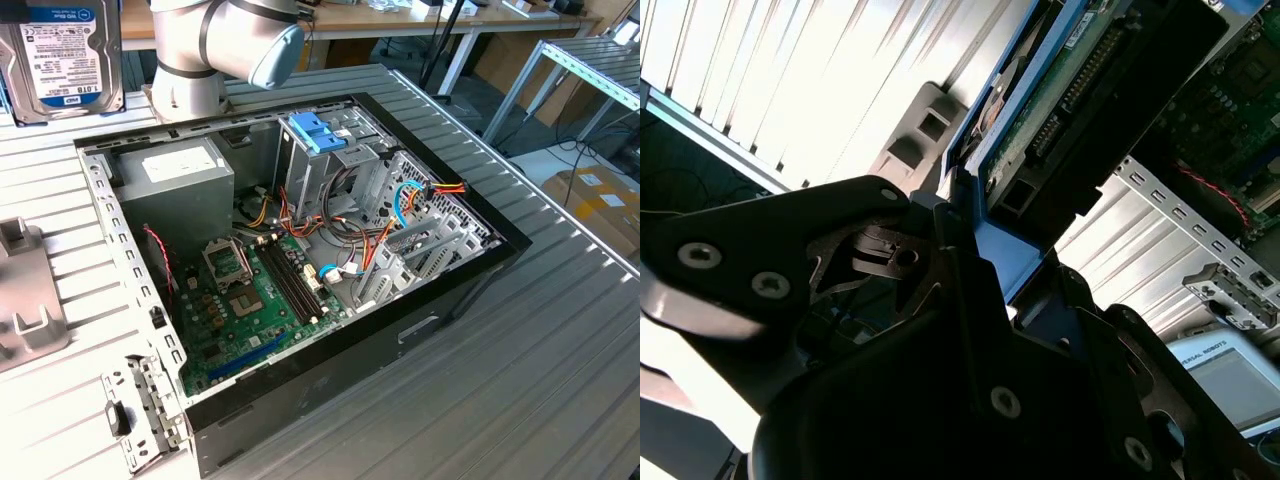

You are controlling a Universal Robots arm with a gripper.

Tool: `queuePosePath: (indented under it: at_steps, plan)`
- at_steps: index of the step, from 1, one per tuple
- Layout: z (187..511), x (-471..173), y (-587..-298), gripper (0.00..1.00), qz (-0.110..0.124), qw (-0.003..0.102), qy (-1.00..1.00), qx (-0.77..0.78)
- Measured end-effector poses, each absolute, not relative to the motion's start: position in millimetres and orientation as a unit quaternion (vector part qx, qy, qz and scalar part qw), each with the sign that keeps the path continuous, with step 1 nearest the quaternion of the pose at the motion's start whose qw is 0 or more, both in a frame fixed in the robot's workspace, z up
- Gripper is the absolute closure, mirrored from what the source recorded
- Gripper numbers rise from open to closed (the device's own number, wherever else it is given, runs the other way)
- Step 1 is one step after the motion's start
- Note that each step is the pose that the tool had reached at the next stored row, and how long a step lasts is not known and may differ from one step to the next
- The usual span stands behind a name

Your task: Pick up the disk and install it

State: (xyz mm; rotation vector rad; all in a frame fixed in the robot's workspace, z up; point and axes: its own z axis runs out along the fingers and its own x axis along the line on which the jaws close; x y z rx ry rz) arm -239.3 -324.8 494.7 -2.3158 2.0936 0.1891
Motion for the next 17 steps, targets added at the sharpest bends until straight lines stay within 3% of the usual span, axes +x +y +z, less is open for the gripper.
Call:
queuePosePath:
  at_steps: [17]
  plan:
    - [494.1, -229.2, -324.8, 0.63, 0.060, 0.007, 0.669, -0.740]
